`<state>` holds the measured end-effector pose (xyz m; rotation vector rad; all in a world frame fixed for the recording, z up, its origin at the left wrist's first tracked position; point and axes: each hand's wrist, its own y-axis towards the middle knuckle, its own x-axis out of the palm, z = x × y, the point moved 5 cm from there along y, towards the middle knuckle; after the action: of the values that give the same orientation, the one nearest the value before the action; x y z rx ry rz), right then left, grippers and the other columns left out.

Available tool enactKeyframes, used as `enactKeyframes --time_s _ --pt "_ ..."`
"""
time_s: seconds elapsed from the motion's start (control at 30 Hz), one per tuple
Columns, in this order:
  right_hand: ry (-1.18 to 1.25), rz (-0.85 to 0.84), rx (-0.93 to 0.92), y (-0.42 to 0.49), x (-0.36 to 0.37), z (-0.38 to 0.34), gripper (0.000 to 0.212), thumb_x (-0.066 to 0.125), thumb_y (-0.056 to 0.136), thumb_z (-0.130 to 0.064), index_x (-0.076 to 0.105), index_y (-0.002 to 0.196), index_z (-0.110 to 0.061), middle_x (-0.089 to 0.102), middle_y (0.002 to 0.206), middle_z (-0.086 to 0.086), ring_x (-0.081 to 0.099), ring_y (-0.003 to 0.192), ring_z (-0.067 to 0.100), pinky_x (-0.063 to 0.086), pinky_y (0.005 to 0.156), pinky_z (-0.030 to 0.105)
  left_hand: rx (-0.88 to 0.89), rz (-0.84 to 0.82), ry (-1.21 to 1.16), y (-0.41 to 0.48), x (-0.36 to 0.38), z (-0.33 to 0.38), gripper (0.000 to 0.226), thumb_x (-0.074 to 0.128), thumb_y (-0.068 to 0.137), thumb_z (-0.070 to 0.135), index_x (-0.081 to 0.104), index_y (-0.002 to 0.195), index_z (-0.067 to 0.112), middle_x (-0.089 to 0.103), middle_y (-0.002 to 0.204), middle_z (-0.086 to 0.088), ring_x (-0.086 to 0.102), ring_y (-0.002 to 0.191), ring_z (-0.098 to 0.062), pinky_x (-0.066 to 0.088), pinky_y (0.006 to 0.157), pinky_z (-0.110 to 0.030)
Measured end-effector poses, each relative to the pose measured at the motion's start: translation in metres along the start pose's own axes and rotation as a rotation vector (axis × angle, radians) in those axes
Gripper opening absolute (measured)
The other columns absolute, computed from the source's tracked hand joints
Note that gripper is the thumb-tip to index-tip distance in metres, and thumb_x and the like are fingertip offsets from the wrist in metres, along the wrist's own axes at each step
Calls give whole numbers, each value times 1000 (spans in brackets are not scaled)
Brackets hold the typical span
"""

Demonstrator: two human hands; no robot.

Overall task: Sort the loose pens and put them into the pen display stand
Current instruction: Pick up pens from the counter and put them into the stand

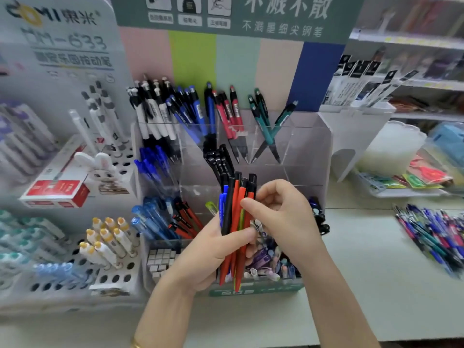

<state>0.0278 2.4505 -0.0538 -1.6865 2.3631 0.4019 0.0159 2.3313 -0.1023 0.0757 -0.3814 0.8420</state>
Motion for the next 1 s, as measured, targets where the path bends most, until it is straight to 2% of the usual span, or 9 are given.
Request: enactKeyframes --time_s 0.1,0.2,0.27,0.37,0.5,0.63,0.7,0.8,1.0 --pt "159 -53 48 2 6 1 10 68 83 -9 58 83 -9 59 64 2 48 41 9 37 39 20 3 5 -6 -6 -5 -2 26 65 84 17 49 101 6 53 71 0 51 64 -15 47 57 -27" --pt "198 -118 39 0 19 -3 19 68 84 -15 54 98 -17 59 71 5 48 38 10 37 38 23 14 25 -7 -14 -7 0 17 59 87 12 51 101 7 56 69 2 49 63 -15 46 56 -29" --pt "149 -149 3 -2 28 -4 28 71 81 -18 53 102 -26 57 74 3 49 44 12 40 42 23 21 69 23 -19 -10 2 15 58 87 11 52 101 7 58 70 0 49 62 -15 46 57 -31" --pt "110 -175 -18 -5 39 -4 32 72 80 -19 54 101 -37 55 74 -3 53 52 14 44 48 27 -13 148 67 -27 -19 2 34 62 83 15 51 115 10 56 75 -9 52 63 -19 49 58 -35" --pt "182 -242 34 -9 49 -8 29 67 83 -11 51 102 -26 55 80 3 55 52 15 43 42 25 -27 193 51 -37 -26 2 41 67 81 21 50 117 11 56 79 -7 55 65 -14 51 61 -29" --pt "135 -260 26 -9 58 -11 27 65 84 -12 49 98 -28 59 80 -1 59 63 16 46 51 27 1 218 15 -44 -27 6 36 68 81 20 51 109 6 52 77 -12 53 60 -11 50 58 -23" --pt "148 -266 60 -9 63 -11 27 63 85 -11 48 99 -28 60 83 2 61 66 21 50 51 34 17 235 2 -47 -28 7 26 64 84 11 51 106 5 54 69 -4 53 57 -8 49 54 -20" --pt "205 -262 119 -9 68 -8 24 62 86 -9 52 103 -23 65 92 11 66 80 35 56 65 49 14 241 -28 -48 -28 8 28 63 85 5 50 109 3 55 66 1 54 55 -8 48 51 -19" --pt "261 -270 164 -13 68 -9 8 60 88 -8 58 95 -12 63 72 -1 60 56 11 45 46 21 7 231 -77 -48 -29 11 41 66 73 17 48 107 2 57 60 2 55 51 -7 47 47 -19"
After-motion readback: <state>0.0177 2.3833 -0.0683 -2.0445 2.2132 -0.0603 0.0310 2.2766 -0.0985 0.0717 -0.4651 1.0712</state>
